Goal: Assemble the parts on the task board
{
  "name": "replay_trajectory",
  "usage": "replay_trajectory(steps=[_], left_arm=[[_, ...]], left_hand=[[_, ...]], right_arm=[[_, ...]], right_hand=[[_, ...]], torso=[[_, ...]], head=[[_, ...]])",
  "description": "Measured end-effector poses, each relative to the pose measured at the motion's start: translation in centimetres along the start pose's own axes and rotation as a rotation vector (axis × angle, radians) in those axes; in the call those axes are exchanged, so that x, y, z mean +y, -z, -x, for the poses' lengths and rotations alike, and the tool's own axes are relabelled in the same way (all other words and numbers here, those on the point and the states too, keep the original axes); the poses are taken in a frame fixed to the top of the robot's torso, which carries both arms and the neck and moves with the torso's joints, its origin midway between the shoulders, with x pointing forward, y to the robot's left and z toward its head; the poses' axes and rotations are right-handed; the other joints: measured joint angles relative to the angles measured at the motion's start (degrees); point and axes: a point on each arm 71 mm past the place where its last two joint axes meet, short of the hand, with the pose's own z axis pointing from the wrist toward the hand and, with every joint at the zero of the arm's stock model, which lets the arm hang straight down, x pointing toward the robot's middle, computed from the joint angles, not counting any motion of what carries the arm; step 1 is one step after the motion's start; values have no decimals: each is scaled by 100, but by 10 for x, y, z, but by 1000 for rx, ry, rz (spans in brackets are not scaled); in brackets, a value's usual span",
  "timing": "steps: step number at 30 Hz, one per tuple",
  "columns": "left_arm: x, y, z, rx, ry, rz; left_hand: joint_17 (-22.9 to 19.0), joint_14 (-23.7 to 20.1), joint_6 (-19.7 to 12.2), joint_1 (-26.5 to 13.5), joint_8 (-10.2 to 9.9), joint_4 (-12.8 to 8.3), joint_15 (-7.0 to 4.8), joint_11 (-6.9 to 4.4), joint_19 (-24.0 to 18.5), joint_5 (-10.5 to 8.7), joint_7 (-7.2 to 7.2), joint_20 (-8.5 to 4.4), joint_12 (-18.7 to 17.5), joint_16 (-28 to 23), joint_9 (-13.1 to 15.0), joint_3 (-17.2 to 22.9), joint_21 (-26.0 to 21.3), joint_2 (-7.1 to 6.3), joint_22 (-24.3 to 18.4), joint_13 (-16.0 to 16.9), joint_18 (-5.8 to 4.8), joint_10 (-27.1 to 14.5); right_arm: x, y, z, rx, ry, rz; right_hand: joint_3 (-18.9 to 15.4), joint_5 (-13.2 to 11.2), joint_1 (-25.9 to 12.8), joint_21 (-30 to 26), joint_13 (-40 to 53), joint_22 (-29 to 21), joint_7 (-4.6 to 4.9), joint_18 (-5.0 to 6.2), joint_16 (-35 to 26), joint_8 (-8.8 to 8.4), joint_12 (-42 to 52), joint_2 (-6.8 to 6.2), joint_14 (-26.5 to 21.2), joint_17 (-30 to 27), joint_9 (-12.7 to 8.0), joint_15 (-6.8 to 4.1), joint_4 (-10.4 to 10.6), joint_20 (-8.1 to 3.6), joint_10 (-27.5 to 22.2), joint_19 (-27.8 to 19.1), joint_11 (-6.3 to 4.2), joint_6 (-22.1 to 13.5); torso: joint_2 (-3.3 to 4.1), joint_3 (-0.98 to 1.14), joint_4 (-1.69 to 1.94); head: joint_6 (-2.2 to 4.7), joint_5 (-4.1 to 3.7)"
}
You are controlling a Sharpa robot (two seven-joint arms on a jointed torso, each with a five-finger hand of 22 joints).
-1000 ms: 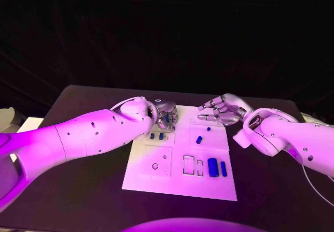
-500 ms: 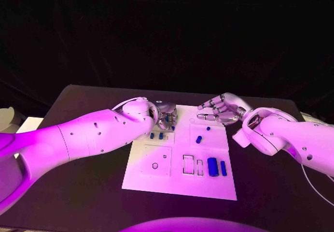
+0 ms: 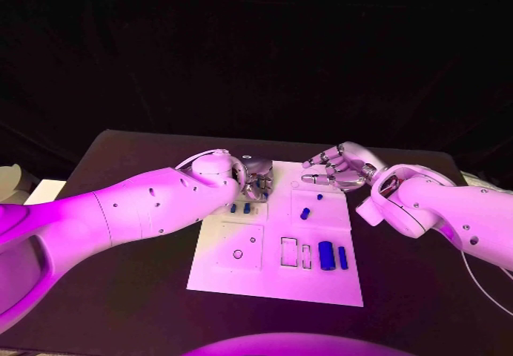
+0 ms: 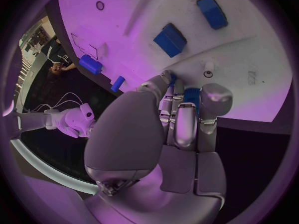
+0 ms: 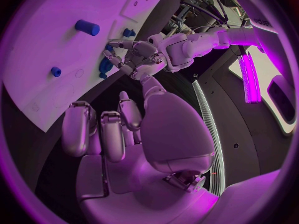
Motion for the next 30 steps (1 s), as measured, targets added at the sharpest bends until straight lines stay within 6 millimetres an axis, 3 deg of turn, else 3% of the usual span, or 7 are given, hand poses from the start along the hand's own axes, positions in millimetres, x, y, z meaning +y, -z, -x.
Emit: replay_trajectory(steps=[5,6,18,24,30], left_arm=[[0,-1,0,3,-2,4],[0,-1,0,4,-2,5],[3,4,-2,-18,24,0],[11,15,3,-57,80,1],[15,28,14,-107,143,-10]], left_hand=[[-14,3,92,62,-1,-84,-3,-11,0,0,-5,0,-65,12,-12,148,73,62,68,-43,-9,113],[-14,20,123,76,-2,-103,-20,-10,0,0,4,0,-81,30,-17,199,114,76,98,-51,-84,156],[-73,3,265,78,-113,-485,-38,21,0,-29,63,0,-328,86,-88,739,237,156,243,-88,-87,326],[-113,3,286,-96,-189,-567,-38,21,0,-28,84,0,-444,89,-98,869,237,26,269,-76,-88,388],[-114,3,326,-156,-192,-584,-37,40,0,-28,64,0,-444,110,-112,886,237,26,282,-74,-88,409]], right_arm=[[0,0,0,0,0,0],[0,0,0,1,0,0],[0,0,0,1,0,1],[0,0,0,0,0,1],[0,0,0,0,0,1]], right_hand=[[0,0,0,0,0,0,0,0,0,0,0,0,0,0,0,0,0,0,0,0,0,0],[0,0,0,0,0,0,0,0,0,0,0,0,0,0,0,0,0,0,0,0,0,0],[0,0,0,0,2,0,0,0,0,0,0,0,0,4,0,0,0,0,0,0,0,0],[0,0,0,0,3,0,0,0,0,0,0,0,0,4,0,0,0,0,0,0,0,0],[0,0,0,0,3,0,0,0,0,0,0,0,0,3,0,0,0,0,0,0,0,0]], torso=[[0,1,0],[0,0,-1],[-2,2,0],[-14,4,12],[-15,3,17]], head=[[-3,-7],[-3,-9],[-1,-30],[18,-48],[55,-49]])
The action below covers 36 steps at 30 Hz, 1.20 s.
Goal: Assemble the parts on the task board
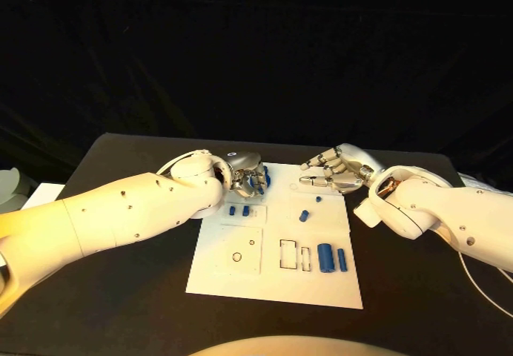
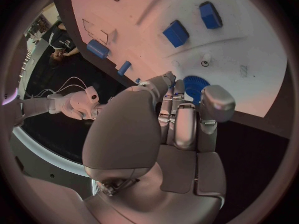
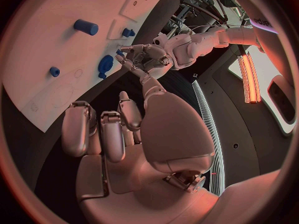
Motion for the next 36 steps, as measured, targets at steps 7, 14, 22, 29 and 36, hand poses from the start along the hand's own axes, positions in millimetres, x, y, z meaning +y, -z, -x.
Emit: replay_trajectory(steps=[7,14,22,29,36], left_arm=[[14,12,8,-32,54,24],[29,18,10,-32,76,60],[39,19,7,-6,72,89],[41,19,4,22,66,101],[41,18,2,42,61,104]], left_hand=[[-6,0,9,-13,-1,-16,0,-20,0,0,8,0,0,0,-5,16,0,-13,10,-2,0,20],[-25,0,29,-167,-9,-16,0,-20,0,0,-11,0,-34,0,-9,16,0,-58,22,0,0,61],[-30,0,29,-202,-32,-16,0,-20,0,0,-11,0,-34,0,-9,16,24,-82,21,-1,0,61],[-30,0,29,-201,-32,-17,0,-20,0,0,-11,0,-34,0,-9,16,24,-81,21,-1,0,61],[-41,0,29,-201,-32,-17,0,-20,0,0,-11,0,-34,0,-9,15,24,-81,26,-1,0,61]], right_arm=[[0,0,0,-1,0,-1],[-1,0,0,-1,1,-2],[-1,0,0,-1,0,-3],[-2,0,0,0,0,-3],[-2,0,0,0,0,-4]], right_hand=[[0,0,0,0,0,0,0,0,0,0,0,0,0,0,0,0,0,0,0,0,0,0],[0,0,0,0,1,0,0,0,0,0,0,0,0,-1,0,0,0,0,0,0,0,0],[0,0,0,0,1,0,0,0,0,0,0,0,0,-1,0,0,0,0,0,0,0,0],[0,0,0,0,2,0,0,0,0,0,0,0,0,-2,0,0,0,0,0,0,0,0],[0,0,0,0,2,0,0,0,0,0,0,0,0,-2,0,0,0,0,0,0,0,0]], torso=[[4,1,2],[8,-8,-5],[15,-13,-13],[17,-10,-16],[16,-6,-13]], head=[[59,-6],[66,-7],[65,16],[44,17],[31,25]])
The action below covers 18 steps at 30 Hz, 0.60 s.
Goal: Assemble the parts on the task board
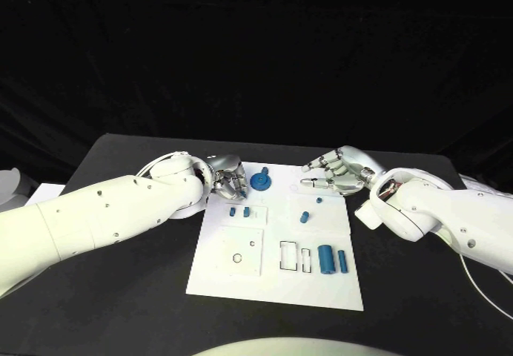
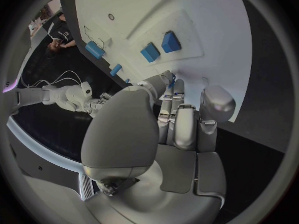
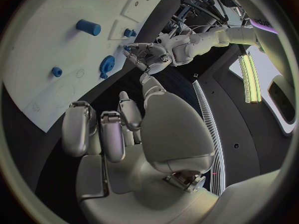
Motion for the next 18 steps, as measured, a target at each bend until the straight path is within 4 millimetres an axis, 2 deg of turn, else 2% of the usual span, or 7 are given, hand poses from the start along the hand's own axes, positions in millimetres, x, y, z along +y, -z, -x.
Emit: replay_trajectory(steps=[18], left_arm=[[-3,-6,-4,20,-39,-3]], left_hand=[[1,0,21,0,0,-17,0,-3,0,0,-21,0,0,22,0,-18,0,0,18,-1,1,3]], right_arm=[[0,0,0,1,0,0]], right_hand=[[0,0,0,0,1,0,0,0,0,0,0,0,0,-1,0,0,0,0,0,0,0,0]], torso=[[-1,3,-7]], head=[[-9,7]])
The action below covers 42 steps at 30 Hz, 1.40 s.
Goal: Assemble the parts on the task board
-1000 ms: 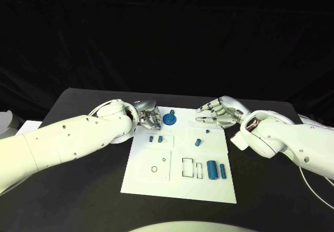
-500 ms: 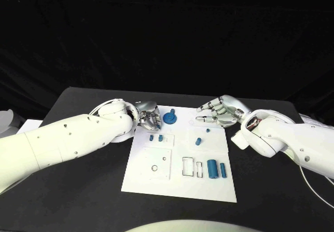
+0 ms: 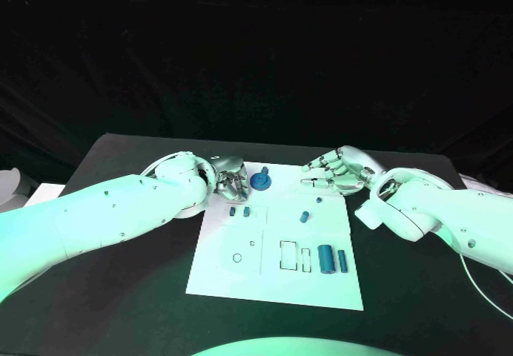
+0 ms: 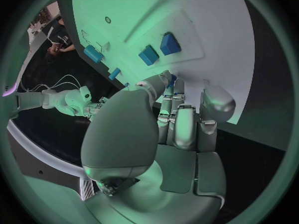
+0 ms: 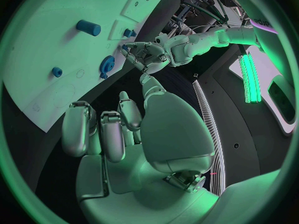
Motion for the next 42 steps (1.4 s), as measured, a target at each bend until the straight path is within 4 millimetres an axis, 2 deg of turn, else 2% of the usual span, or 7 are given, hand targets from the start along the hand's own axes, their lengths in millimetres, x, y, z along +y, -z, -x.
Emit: replay_trajectory(steps=[16,25,33,36,39,40,42], left_arm=[[1,-1,-1,19,-16,7],[4,-1,-3,28,-18,21],[5,-1,-2,25,-17,25],[6,-1,-1,24,-16,28],[9,1,-1,23,-14,32],[10,2,0,23,-13,34],[14,5,0,22,-6,41]], left_hand=[[-31,0,19,-97,-61,3,0,-13,0,0,21,0,-33,0,-15,-34,27,-50,17,3,0,13],[-145,0,-743,-264,-176,-14,105,138,9,0,165,34,-33,0,-251,-143,-17,-217,-5,-23,0,-444],[-236,0,-925,-287,-176,-13,105,199,20,0,206,63,-32,0,-343,-240,-149,-241,-96,-31,1,-651],[-253,0,-934,-287,-176,-29,105,187,13,0,215,70,-32,0,-353,-255,-162,-241,-119,-38,1,-680],[-269,0,-955,-287,-176,-38,105,198,0,0,195,83,-32,0,-362,-294,-194,-241,-146,-39,1,-733],[-270,0,-955,-287,-176,-38,105,199,0,0,195,83,-32,0,-362,-294,-216,-241,-154,-38,1,-733],[-270,1,-955,-287,-176,-55,106,201,0,0,195,83,-32,0,-363,-310,-216,-241,-154,-36,1,-736]], right_arm=[[0,0,0,0,0,0],[0,0,0,-1,0,0],[-1,0,1,-2,1,-4],[-3,0,2,-4,3,-9],[-5,0,4,-7,9,-20],[-6,0,5,-9,13,-24],[-10,0,7,-14,28,-35]], right_hand=[[0,0,0,0,0,0,0,1,0,0,0,0,0,0,0,0,0,0,0,0,0,0],[0,0,-24,-23,-15,-8,0,1,0,0,0,24,0,3,0,0,0,0,0,0,0,0],[0,0,-24,-59,-74,-77,0,1,-36,0,-83,24,0,4,0,0,0,0,-47,0,-14,0],[0,0,3,-91,-549,-130,-2,1,-204,0,-756,50,0,3,0,0,0,-1,-402,-42,-4,-3],[0,0,57,-191,-1576,-262,-11,14,-441,0,-2153,104,0,3,0,0,0,-3,-1011,-103,-2,-17],[14,0,109,-238,-1932,-338,-23,89,-555,6,-2630,156,0,3,4,0,-14,-24,-1210,-129,29,3],[145,-48,221,-351,-2327,-533,-30,91,-721,45,-3115,235,-3,3,13,-3,-50,-32,-1485,-240,-6,72]], torso=[[-3,-1,7],[-3,-3,7],[-4,-2,3],[-4,-2,3],[-4,-2,3],[-4,-2,3],[-5,-2,3]], head=[[-13,-2],[-14,2],[-16,4],[-15,2],[-15,-1],[-15,-3],[-13,-7]])
